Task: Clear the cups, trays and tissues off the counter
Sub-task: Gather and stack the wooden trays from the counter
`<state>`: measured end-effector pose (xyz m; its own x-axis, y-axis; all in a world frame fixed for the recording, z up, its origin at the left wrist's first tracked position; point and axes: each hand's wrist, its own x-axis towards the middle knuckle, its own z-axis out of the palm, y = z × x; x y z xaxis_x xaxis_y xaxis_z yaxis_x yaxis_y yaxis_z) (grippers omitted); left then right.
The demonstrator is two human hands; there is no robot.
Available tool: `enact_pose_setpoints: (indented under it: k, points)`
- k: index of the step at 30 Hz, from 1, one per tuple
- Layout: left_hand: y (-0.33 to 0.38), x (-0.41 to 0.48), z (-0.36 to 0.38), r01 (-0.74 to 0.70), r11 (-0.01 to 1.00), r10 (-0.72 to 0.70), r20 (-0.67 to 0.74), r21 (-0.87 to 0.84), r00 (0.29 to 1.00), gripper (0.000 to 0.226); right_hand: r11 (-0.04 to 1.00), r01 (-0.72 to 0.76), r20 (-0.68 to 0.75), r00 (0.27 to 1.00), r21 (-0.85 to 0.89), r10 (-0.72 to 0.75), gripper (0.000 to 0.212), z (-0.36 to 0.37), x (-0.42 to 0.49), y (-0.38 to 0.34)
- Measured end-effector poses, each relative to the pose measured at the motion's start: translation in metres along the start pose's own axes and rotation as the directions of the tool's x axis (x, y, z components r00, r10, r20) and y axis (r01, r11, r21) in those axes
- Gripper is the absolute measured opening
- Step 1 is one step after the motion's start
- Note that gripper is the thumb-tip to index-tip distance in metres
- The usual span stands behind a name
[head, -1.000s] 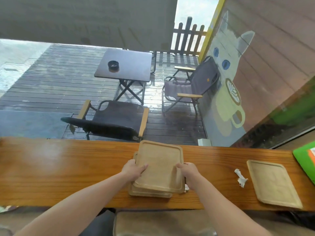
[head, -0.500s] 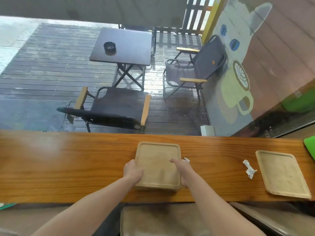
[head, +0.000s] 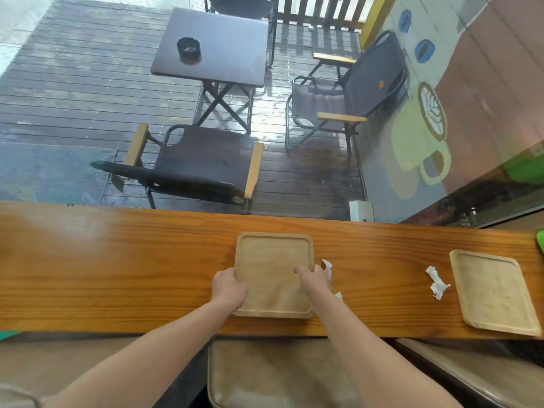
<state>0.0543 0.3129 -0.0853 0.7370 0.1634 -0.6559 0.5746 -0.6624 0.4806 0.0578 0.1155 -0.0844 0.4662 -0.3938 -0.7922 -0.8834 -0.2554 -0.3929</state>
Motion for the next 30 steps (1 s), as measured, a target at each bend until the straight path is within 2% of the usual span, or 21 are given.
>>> enact_pose_setpoints:
  k: [6,9,14,17,20,23,27,30]
  points:
    - [0.0,0.005,-0.003,-0.006,0.999,0.007,0.011,-0.036,1.0,0.033,0.993,-0.006,0.054,0.999,0.117,-0.001,0.073,-0.006,0.0,0.004]
    - [0.0,0.007,-0.006,-0.011,0.998,0.012,0.015,-0.067,1.0,0.031,0.989,-0.008,0.088,0.996,0.149,-0.005,0.059,-0.01,0.002,0.002]
    - [-0.001,0.009,-0.007,0.025,0.991,-0.018,0.054,-0.129,0.998,0.028,0.983,-0.01,0.123,0.992,0.182,-0.012,0.048,-0.01,0.004,0.006]
    - [-0.001,0.012,-0.006,0.097,0.971,-0.077,0.097,-0.219,0.992,0.026,0.981,-0.036,0.153,0.988,0.188,0.007,0.064,-0.01,0.004,0.008]
    - [0.003,0.01,-0.002,0.169,0.946,-0.129,0.155,-0.278,0.979,0.045,0.981,-0.063,0.162,0.986,0.182,0.034,0.07,-0.01,0.006,0.008]
    - [0.003,0.008,0.002,0.165,0.956,-0.138,0.122,-0.243,0.983,0.056,0.981,-0.076,0.166,0.985,0.181,0.045,0.065,-0.01,0.009,0.009]
    - [0.0,0.009,0.002,0.127,0.973,-0.112,0.086,-0.195,0.99,0.052,0.992,-0.047,0.166,0.986,0.121,0.026,0.055,-0.01,0.011,0.011]
    - [0.001,0.01,-0.002,0.139,0.976,-0.121,0.112,-0.168,0.986,0.05,0.997,-0.024,0.169,0.986,0.073,0.011,0.054,-0.012,0.009,0.012]
